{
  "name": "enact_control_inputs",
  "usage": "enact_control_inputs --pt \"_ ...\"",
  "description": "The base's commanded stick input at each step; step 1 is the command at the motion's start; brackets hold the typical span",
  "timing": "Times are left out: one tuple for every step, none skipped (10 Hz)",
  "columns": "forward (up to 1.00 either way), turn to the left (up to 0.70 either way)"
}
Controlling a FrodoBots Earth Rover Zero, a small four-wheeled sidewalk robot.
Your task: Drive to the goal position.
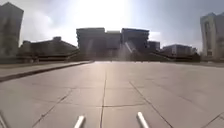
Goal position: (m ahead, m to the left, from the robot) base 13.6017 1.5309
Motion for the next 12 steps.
enact_control_inputs --pt "1.00 0.00" --pt "1.00 0.00" --pt "1.00 0.00" --pt "1.00 0.00" --pt "1.00 0.00" --pt "1.00 0.00" --pt "1.00 0.00" --pt "1.00 0.00" --pt "1.00 0.00" --pt "1.00 0.00" --pt "1.00 0.00" --pt "1.00 0.00"
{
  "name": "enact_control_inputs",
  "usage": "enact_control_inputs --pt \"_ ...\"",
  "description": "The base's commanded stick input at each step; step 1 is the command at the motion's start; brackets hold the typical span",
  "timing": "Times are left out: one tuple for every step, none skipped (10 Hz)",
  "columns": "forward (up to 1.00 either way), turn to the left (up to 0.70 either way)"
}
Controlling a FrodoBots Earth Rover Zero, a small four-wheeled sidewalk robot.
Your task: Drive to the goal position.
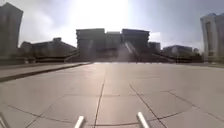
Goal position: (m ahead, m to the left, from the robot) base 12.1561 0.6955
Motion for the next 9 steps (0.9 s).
enact_control_inputs --pt "1.00 0.00" --pt "1.00 0.00" --pt "1.00 0.00" --pt "1.00 0.00" --pt "1.00 0.00" --pt "1.00 0.00" --pt "1.00 0.00" --pt "1.00 0.00" --pt "1.00 0.00"
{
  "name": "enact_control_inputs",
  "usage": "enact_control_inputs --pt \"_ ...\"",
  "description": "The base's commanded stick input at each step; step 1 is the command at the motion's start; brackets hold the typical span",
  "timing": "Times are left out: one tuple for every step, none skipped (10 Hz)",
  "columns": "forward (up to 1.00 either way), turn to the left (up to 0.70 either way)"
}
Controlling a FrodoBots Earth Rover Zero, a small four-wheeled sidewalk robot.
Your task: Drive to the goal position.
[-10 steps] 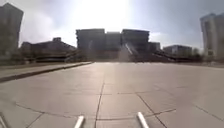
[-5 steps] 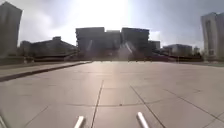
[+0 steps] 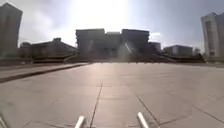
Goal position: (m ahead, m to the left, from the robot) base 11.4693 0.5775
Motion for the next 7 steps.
enact_control_inputs --pt "1.00 0.00" --pt "1.00 0.00" --pt "1.00 0.00" --pt "1.00 0.00" --pt "1.00 0.00" --pt "1.00 0.00" --pt "1.00 0.00"
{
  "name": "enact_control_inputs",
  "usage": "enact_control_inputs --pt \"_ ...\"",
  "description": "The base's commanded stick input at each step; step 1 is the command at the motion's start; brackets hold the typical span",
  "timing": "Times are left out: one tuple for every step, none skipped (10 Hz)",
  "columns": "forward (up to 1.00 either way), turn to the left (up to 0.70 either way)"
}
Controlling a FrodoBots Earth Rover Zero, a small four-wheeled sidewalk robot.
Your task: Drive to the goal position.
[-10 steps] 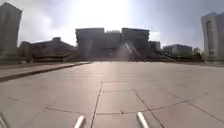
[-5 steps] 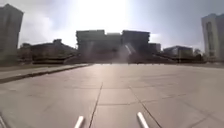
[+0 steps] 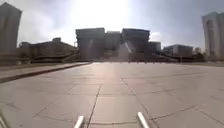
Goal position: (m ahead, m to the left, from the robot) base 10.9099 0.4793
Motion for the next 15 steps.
enact_control_inputs --pt "1.00 0.00" --pt "1.00 0.00" --pt "1.00 0.00" --pt "1.00 0.00" --pt "1.00 0.00" --pt "1.00 0.00" --pt "1.00 0.00" --pt "1.00 0.00" --pt "1.00 0.00" --pt "1.00 0.00" --pt "1.00 0.00" --pt "1.00 0.00" --pt "1.00 0.00" --pt "1.00 0.00" --pt "1.00 0.00"
